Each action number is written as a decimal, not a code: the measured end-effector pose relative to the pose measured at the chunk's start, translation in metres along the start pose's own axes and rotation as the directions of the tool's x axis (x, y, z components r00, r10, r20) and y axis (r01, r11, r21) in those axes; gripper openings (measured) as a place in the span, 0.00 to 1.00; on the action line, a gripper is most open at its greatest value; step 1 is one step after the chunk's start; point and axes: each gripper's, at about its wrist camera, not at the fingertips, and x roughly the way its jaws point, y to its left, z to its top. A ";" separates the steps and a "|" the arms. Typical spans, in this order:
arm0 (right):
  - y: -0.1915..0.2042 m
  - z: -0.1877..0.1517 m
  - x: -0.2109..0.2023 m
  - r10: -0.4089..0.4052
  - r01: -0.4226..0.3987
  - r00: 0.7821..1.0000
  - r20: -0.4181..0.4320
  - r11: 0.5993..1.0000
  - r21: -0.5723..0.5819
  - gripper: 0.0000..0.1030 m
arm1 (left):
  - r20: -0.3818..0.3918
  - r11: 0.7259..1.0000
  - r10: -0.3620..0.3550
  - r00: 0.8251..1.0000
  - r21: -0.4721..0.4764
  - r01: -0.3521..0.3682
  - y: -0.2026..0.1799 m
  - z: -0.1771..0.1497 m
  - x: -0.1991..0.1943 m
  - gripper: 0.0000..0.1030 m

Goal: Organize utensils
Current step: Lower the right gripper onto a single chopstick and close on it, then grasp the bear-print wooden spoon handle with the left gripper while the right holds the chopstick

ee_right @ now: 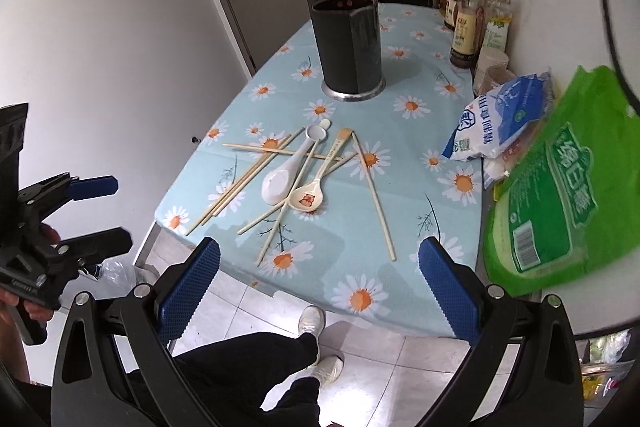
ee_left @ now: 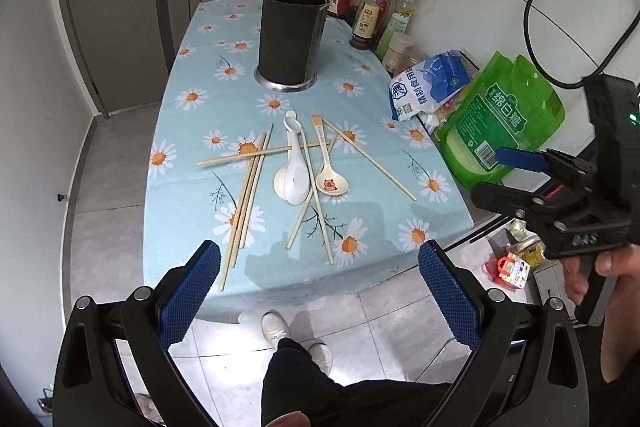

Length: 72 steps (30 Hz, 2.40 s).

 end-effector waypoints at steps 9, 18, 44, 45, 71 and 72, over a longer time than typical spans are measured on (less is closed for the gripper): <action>-0.013 0.038 0.053 0.010 -0.016 0.994 -0.113 0.999 -0.050 0.83 | -0.012 0.993 -0.087 0.996 -0.081 0.086 0.024 0.009 0.027 0.93; -0.039 0.075 0.144 -0.018 0.006 0.940 -0.342 0.999 -0.036 0.56 | -0.062 0.977 -0.173 0.983 -0.138 0.164 0.051 0.015 0.063 0.93; -0.033 0.093 0.244 -0.181 0.135 0.757 -0.628 0.984 -0.121 0.10 | -0.098 0.964 -0.260 0.961 -0.081 0.253 0.081 0.046 0.103 0.92; -0.030 0.093 0.246 -0.198 0.151 0.753 -0.628 0.980 -0.128 0.08 | -0.096 0.964 -0.261 0.961 -0.082 0.253 0.082 0.048 0.104 0.92; -0.101 0.089 0.158 0.158 -0.096 0.928 -0.336 0.976 0.196 0.06 | -0.289 0.986 -0.167 0.942 -0.037 0.163 0.000 0.103 0.181 0.60; -0.098 0.087 0.154 0.164 -0.104 0.932 -0.323 0.975 0.195 0.06 | -0.298 0.988 -0.152 0.942 -0.032 0.150 -0.003 0.104 0.185 0.59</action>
